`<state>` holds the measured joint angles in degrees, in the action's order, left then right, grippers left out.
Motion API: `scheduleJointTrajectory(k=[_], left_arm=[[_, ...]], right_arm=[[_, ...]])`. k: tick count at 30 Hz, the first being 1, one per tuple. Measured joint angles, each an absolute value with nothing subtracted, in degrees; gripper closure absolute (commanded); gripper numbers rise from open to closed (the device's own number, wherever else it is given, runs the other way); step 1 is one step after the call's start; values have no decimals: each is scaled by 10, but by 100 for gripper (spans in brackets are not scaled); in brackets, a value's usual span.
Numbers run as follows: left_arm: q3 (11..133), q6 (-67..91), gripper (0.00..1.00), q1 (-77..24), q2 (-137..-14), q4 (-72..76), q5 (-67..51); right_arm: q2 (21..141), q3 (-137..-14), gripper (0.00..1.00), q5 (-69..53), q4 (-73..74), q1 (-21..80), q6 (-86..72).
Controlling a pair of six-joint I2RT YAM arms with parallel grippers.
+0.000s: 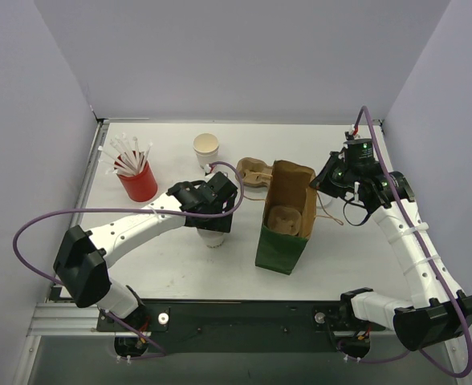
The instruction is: Pack the takeout coffee
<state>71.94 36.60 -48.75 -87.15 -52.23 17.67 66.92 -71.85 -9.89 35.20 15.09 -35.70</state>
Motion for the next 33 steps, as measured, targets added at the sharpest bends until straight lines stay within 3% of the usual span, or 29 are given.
scheduleJointTrajectory(k=[5,12,23,33], left_arm=[[719,366,41,-488,-870,-523,180],[738,358,54,-487,-863,-565,197],[894,353,55,-484,-799,-651,226],[1042,342,55,-470,-792,-705,238]], right_arm=[[669,-719,100,-99,351,151,-357],[669,-718,100,-99,350,151,-357],[684,-732,100,-68,351,203,-358],[739,-844,100,52,444,277,-330]])
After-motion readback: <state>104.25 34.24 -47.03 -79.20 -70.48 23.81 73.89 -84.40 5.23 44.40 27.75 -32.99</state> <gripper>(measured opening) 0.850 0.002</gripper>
